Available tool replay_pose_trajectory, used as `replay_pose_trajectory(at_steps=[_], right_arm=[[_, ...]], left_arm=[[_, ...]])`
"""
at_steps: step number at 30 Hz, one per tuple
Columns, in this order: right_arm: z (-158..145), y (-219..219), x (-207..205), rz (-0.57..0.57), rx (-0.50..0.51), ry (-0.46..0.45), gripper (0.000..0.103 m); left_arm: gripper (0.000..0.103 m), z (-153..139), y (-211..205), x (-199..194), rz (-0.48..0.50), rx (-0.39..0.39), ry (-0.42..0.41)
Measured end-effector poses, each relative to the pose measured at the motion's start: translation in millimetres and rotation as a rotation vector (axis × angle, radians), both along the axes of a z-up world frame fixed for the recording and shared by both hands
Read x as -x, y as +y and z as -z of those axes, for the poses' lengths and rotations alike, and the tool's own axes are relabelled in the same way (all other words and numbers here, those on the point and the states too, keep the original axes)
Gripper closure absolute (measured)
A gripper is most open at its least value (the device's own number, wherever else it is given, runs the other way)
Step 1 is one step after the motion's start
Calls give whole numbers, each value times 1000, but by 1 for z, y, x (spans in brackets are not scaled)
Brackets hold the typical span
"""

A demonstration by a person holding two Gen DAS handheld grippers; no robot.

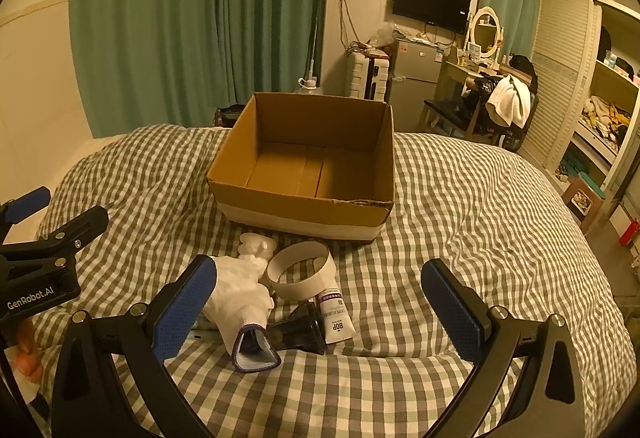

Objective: Organize objects

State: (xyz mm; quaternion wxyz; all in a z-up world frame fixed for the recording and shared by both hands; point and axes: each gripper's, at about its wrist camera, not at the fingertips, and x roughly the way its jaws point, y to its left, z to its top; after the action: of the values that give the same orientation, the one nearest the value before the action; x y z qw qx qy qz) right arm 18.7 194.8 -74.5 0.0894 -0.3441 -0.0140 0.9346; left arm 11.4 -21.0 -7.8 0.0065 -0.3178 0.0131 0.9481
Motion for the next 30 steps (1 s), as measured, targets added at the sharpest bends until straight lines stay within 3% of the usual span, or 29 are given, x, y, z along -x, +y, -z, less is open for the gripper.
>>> replay_pose_trajectory(at_steps=[30], right_arm=[[19, -16, 23, -85, 32, -63, 0]], left_arm=[[0, 17, -17, 18, -19, 20, -71]])
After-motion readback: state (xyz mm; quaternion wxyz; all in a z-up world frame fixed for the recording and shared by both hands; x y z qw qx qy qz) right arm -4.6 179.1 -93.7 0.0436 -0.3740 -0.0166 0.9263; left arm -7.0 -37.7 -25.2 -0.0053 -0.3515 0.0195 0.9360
